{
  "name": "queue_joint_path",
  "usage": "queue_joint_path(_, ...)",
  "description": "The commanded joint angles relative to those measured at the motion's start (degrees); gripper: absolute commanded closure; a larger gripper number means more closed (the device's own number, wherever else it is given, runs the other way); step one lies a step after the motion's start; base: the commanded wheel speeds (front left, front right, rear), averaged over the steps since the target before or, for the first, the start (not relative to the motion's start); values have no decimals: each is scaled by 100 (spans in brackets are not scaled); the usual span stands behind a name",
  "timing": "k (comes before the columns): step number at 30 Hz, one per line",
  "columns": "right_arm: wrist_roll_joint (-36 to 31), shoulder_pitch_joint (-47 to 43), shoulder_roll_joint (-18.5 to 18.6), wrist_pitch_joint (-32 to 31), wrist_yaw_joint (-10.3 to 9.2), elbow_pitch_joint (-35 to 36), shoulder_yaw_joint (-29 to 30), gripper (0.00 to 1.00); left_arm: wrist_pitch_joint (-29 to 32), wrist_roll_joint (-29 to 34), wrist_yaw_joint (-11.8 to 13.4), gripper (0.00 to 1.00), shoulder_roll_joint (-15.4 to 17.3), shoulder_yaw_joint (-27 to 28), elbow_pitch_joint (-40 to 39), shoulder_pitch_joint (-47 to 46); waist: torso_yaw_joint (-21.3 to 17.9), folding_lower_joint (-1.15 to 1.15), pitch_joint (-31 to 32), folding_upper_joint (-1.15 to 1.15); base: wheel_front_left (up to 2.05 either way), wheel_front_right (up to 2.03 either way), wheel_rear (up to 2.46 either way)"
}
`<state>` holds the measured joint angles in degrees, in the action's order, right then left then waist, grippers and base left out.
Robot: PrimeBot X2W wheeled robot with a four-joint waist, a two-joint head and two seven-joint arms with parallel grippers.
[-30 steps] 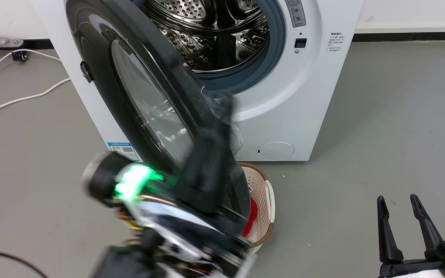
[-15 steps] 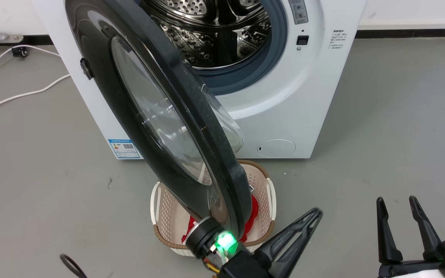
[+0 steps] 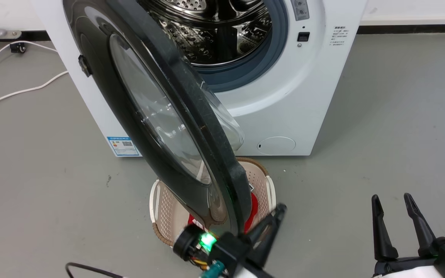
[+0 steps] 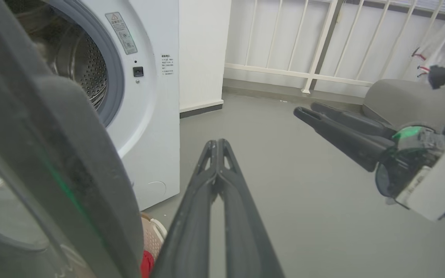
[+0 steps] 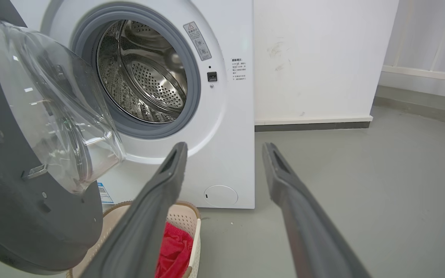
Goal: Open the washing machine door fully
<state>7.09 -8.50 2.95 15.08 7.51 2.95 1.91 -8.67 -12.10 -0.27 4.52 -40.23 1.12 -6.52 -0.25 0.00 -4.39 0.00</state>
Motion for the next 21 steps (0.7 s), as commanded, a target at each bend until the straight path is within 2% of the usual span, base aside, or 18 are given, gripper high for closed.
queue_joint_path(1, 33, 42, -14, 10, -3, -31, -2, 0, -97, -74, 87, 100, -45, 89, 93, -118, -22, 0, 0, 0, 0, 0, 0)
queue_joint_path(7, 64, 64, -14, 10, -4, -92, -78, 0, -347, -278, 382, 100, -129, 294, 528, -542, -113, 0, -12, 0, 0, 0, 0)
queue_joint_path(21, 149, 91, -14, 10, -4, -211, -104, 0, -509, -565, 728, 100, -131, 327, 1075, -777, -182, 0, -44, 0, 0, 0, 0)
